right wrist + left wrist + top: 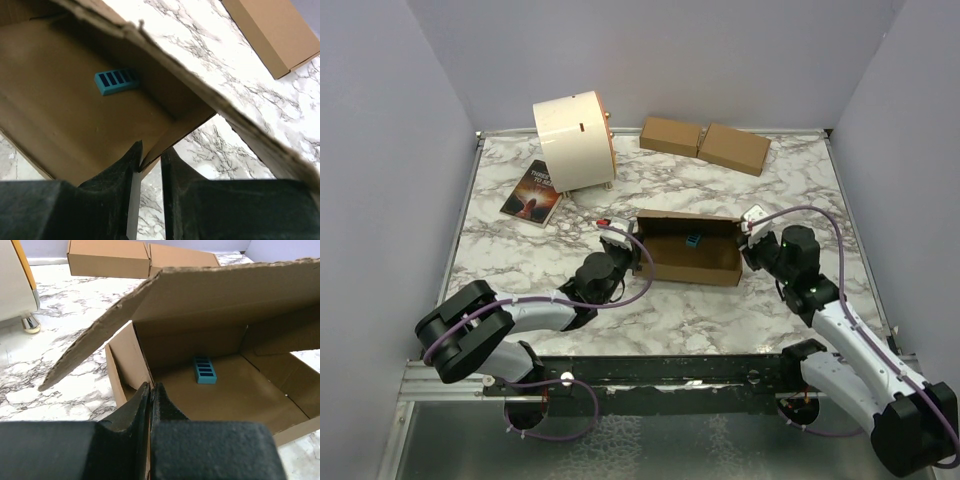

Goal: Fold the paper box

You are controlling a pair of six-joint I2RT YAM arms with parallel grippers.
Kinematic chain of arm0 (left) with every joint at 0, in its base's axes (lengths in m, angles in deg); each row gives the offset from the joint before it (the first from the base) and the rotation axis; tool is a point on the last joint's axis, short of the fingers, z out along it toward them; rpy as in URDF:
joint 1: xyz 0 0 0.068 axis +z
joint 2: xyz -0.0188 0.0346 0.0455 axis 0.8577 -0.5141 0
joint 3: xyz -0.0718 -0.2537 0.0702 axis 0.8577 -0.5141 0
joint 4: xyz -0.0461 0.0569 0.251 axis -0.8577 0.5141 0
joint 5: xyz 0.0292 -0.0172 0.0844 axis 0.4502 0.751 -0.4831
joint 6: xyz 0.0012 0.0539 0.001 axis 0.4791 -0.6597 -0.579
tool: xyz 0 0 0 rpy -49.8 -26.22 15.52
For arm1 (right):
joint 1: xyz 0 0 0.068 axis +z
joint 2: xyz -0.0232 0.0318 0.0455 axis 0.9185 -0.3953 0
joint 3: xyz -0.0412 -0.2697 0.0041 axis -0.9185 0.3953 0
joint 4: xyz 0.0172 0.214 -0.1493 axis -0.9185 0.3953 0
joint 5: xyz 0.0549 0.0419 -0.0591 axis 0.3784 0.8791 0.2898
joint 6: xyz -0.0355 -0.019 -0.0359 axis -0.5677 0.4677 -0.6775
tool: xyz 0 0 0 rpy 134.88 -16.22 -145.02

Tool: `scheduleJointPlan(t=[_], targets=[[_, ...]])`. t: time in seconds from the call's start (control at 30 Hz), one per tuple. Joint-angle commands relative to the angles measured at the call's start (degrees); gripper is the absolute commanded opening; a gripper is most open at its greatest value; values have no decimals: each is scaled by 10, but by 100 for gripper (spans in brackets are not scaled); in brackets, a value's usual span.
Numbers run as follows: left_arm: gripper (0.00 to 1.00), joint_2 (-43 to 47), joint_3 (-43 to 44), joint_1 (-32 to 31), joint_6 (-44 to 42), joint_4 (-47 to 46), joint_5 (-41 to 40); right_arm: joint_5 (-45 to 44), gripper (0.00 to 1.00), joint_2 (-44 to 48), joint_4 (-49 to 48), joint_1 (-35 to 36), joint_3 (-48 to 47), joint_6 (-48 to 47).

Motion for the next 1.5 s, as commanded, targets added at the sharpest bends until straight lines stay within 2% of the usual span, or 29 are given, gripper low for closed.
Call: scheduleJointPlan(t=[0.0, 0.2, 0.43, 0.8, 0.97, 1.13, 1.3, 1.47], targets=[[0, 5, -8, -11, 14, 15, 10, 29, 20, 23, 33, 9, -9, -16], [0, 8, -11, -12, 15, 18, 6, 28, 20, 33, 60, 9, -15, -36], [0, 9, -14, -12, 11, 24, 5, 27, 31, 44, 93, 9, -23, -63], [0, 6, -19, -12, 6, 38, 1, 20, 35, 50, 118, 9, -29, -89], [0, 6, -24, -12, 5, 41, -1, 4, 43, 48, 133, 8, -41, -97], [0, 2, -23, -13, 4, 42, -5, 27, 48, 56, 168, 8, -52, -130], [0, 0, -19, -13, 7, 52, -13, 39, 58, 75, 200, 8, -56, -165], [0, -1, -17, -13, 11, 56, -17, 54, 62, 81, 255, 8, -70, -205]])
